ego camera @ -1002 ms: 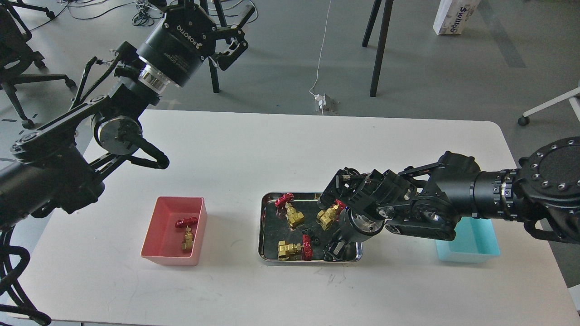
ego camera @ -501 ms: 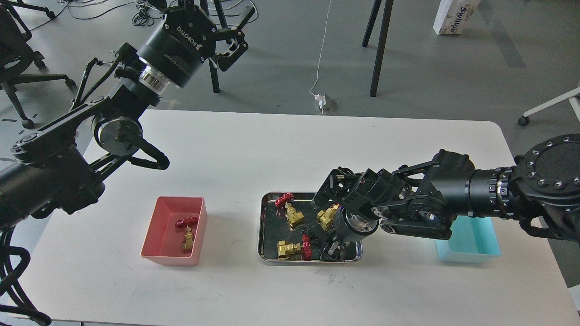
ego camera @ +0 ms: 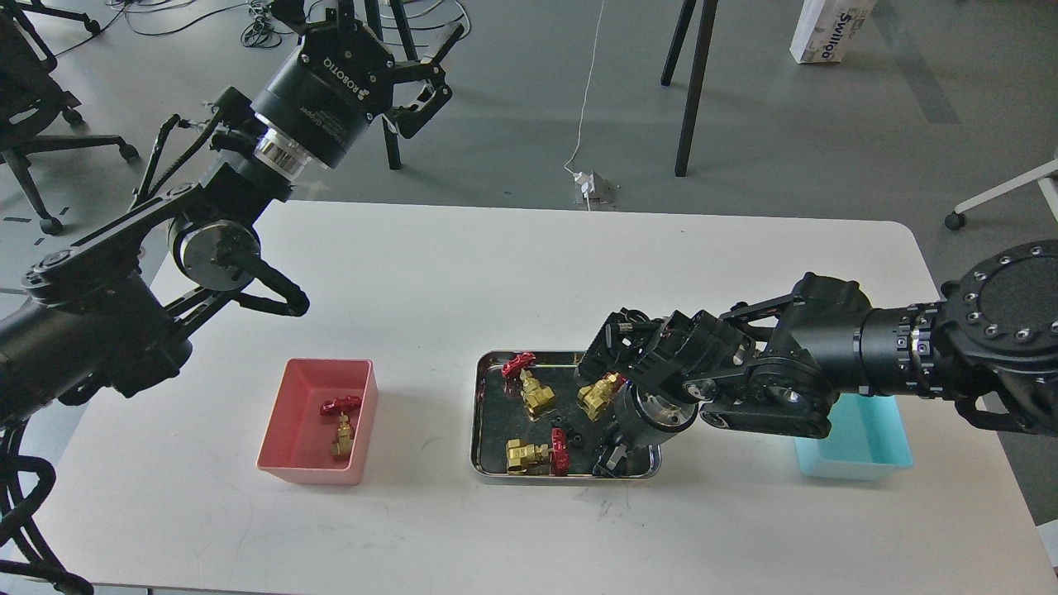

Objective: Place valve in pink box and gear in blue box

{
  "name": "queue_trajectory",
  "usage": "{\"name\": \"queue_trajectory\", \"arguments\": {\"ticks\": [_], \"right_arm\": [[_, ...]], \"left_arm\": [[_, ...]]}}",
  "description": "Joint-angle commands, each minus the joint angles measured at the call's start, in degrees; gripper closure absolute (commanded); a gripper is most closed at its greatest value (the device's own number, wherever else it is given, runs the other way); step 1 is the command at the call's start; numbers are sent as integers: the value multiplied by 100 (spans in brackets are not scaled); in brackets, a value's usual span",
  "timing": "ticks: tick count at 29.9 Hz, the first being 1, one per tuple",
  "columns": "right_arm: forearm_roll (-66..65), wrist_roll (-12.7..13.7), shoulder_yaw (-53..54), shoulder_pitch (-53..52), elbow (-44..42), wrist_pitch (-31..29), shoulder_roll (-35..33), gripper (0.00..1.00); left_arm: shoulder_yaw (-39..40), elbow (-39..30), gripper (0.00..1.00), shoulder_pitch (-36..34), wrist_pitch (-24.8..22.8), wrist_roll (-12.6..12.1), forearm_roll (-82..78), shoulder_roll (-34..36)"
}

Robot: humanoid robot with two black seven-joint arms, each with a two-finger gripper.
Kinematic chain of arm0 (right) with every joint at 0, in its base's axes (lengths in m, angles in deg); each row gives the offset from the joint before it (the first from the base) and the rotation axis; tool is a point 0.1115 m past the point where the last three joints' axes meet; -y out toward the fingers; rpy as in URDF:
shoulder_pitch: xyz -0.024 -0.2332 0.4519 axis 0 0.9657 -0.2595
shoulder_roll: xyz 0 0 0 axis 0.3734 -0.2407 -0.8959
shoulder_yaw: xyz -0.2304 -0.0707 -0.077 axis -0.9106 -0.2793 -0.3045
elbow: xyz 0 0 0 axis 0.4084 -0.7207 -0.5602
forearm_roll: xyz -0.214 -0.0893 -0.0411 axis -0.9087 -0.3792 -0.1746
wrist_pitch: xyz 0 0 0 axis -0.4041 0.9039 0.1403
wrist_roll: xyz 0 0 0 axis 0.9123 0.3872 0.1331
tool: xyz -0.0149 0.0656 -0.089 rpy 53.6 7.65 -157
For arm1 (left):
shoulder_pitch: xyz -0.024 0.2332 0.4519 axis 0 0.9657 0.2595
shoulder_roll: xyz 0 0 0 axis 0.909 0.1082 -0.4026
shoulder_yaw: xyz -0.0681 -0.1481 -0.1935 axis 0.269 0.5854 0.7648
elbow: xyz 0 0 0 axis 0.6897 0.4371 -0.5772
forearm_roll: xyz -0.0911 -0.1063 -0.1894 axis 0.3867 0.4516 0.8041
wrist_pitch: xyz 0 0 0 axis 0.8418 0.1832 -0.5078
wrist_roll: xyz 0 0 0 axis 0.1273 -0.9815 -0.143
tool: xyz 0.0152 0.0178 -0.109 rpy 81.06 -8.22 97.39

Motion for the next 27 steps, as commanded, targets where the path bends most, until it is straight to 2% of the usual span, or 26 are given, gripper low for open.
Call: {"name": "queue_trajectory", "arguments": {"ticks": [1,10,15,22,27], "right_arm": [[12,-12,0,-2,-13,0,1,63],[29,-29,0,-2,-12,0,-7,55],[38,-29,0,-11,14,-44,-7,55],[38,-29,-150,-160,23,-70,10,62],[47,-29,-202,-169,23,-70,10,62]], "left_arm": [[0,7,1,26,0,0,0,0],[0,-1,1,26,-9,0,0,0],[0,7,1,35,-9,0,0,0],[0,7,1,79,-9,0,0,0],[9,7,1,88,-9,0,0,0]]}}
